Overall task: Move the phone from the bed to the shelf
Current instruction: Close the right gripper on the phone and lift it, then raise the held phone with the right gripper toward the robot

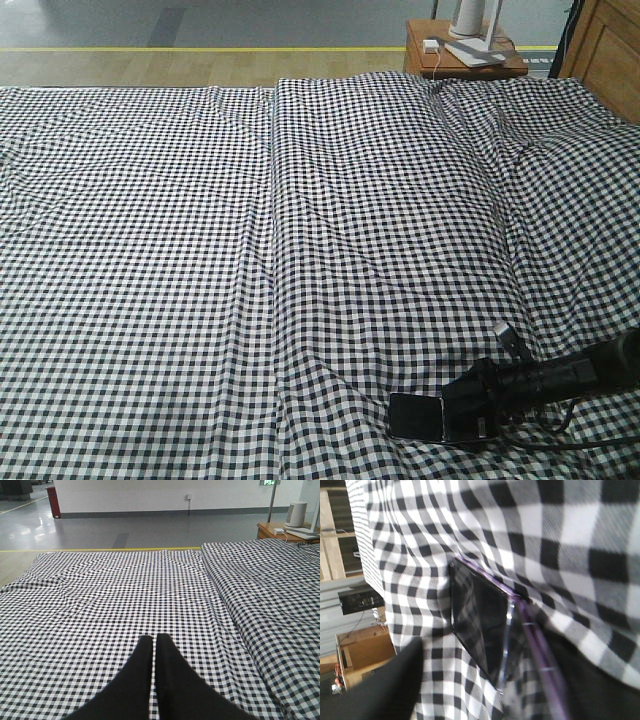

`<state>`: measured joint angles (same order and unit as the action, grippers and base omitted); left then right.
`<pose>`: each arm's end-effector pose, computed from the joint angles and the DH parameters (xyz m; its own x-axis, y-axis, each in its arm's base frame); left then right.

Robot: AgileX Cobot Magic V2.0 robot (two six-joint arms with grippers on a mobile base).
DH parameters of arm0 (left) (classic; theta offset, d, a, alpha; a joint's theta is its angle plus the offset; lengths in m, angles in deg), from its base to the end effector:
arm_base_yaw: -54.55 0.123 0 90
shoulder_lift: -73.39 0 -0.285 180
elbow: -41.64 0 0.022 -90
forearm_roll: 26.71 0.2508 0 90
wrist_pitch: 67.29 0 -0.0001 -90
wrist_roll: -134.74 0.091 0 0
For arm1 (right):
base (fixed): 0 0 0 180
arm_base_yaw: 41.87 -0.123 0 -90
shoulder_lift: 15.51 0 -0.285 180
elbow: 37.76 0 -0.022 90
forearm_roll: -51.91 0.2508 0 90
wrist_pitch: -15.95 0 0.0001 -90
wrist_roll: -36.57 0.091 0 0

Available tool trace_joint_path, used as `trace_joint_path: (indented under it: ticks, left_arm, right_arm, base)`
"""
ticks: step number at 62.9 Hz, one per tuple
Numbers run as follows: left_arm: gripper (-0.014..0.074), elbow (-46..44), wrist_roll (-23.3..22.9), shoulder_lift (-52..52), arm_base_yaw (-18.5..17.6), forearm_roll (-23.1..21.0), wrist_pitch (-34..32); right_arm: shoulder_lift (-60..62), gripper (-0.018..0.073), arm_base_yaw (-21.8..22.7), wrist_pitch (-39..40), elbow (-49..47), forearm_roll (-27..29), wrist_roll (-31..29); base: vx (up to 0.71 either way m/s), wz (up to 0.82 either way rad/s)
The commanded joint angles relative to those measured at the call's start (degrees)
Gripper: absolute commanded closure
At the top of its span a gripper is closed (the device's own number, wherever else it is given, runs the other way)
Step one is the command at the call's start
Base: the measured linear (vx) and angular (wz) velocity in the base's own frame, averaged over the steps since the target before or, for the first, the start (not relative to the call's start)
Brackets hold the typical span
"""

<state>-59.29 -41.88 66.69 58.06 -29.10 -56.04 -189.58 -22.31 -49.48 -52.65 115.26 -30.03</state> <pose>0.0557 0.0027 0.1855 -0.1228 0.0106 -0.9924 -0.0510 0.9986 0.0170 0.3752 -0.0548 -0.1226 -0.9971 0.0740 0.0197 0.0562 0.5310 0.8455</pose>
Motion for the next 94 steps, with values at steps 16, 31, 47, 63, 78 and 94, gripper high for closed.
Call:
trace_joint_path:
  ticks: [16,31,47,63,78,94]
  left_arm:
    - [0.0595,0.41,0.0,0.48,0.02,-0.53,-3.99]
    - [0.0595,0.41,0.0,0.48,0.02,-0.53,-3.99]
    - [0.0595,0.41,0.0,0.48,0.02,-0.53,-3.99]
    - [0.0595,0.41,0.0,0.48,0.02,-0.53,-3.99]
    - [0.0595,0.41,0.0,0.48,0.02,-0.53,-3.99]
    - [0.0595,0.41,0.0,0.48,0.02,-0.53,-3.99]
  right_arm:
    - [3.22,0.0574,0.51,-8.39,-0.56,-2.3,1.49]
    - [3.73,0.0568,0.51,-8.46,-0.3,-3.18,2.49]
    - [11.43,0.0562,0.35,-8.46,6.54,-2.62,-4.69]
    - [22.07,0.0561,0.33,-8.46,14.92,-0.59,-6.29]
    - [36.41,0.0561,0.33,-8.46,20.84,0.57,-6.01]
    - [52.12,0.0561,0.33,-8.46,22.99,1.96,-0.38]
  base:
    - [0.0,0.0]
    - [0.0,0.0]
    - [0.0,0.0]
    - [0.0,0.0]
    - [0.0,0.0]
    - [0.0,0.0]
